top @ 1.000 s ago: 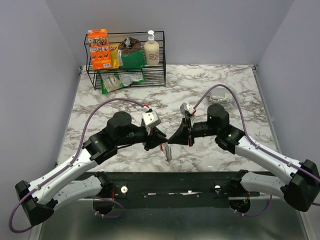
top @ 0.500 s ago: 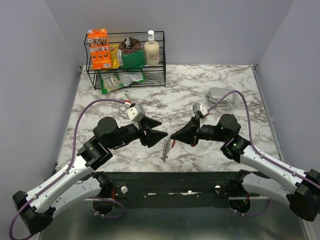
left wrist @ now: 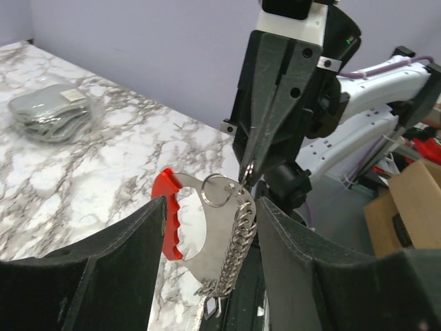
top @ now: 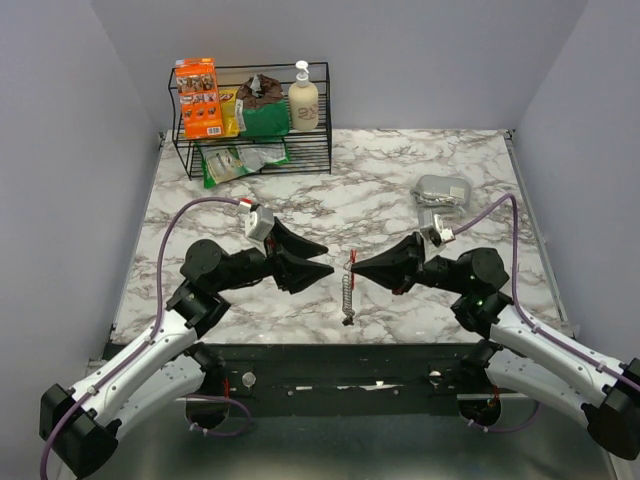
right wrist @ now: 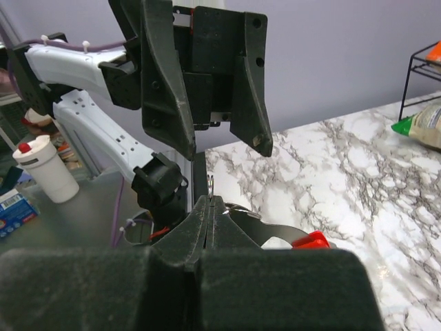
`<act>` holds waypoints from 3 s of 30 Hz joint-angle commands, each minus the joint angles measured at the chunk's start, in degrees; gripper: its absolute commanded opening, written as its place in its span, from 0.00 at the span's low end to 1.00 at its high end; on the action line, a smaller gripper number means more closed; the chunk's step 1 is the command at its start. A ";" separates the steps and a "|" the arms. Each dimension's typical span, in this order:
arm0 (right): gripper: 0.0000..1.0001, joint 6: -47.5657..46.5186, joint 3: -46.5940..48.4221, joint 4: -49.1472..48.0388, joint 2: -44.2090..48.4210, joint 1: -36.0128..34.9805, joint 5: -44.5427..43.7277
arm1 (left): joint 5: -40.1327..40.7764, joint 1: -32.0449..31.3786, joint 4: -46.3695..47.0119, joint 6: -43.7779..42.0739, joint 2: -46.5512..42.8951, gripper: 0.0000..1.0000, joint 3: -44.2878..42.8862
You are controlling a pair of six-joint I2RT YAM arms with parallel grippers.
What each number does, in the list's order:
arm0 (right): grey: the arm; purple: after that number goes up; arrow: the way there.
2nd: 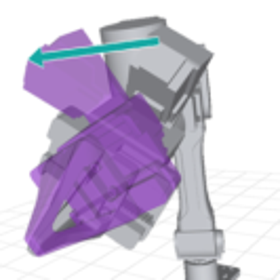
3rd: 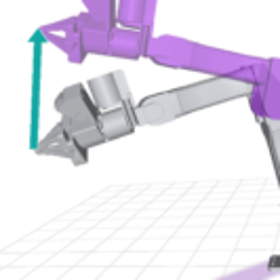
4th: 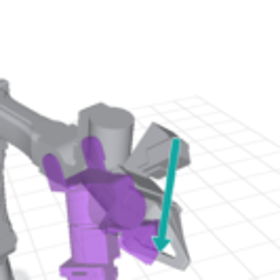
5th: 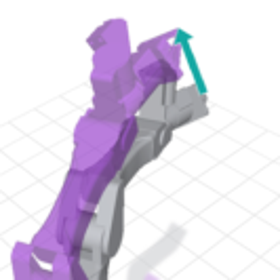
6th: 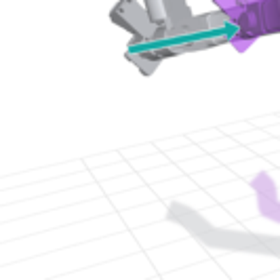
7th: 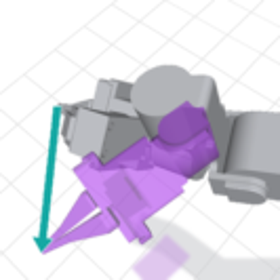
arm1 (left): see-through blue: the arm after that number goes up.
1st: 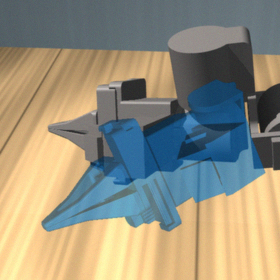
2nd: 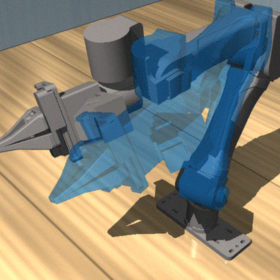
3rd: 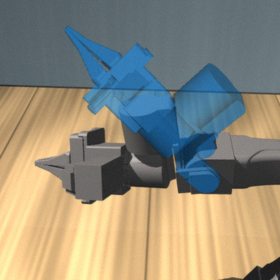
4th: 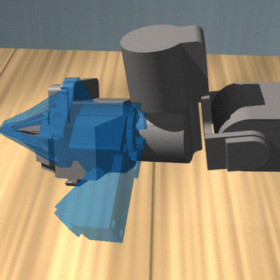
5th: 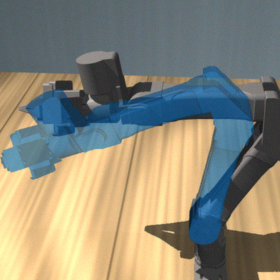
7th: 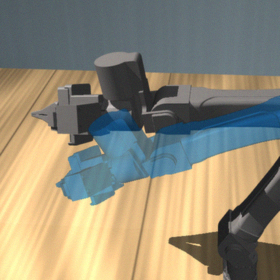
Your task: Put the keys on the keyring
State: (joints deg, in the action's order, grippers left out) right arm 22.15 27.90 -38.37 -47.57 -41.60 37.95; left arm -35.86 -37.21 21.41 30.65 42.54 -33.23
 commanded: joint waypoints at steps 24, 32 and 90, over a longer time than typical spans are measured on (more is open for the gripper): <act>0.01 10.98 -1.36 -21.22 -5.60 0.12 2.47 | -7.56 -2.25 12.52 2.13 5.18 0.55 -0.25; 0.01 11.42 -1.71 -21.39 -6.13 0.12 2.74 | -7.04 -3.13 13.22 2.04 5.09 0.52 -1.22; 0.98 8.62 -5.23 -11.39 -0.16 0.12 -8.85 | 6.40 -5.94 -19.36 -21.05 -0.35 0.00 -8.07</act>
State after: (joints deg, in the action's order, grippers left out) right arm 34.79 23.33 -55.99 -50.54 -41.52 35.53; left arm -35.44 -42.81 11.62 17.45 43.77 -38.89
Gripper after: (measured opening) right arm 0.935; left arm 0.009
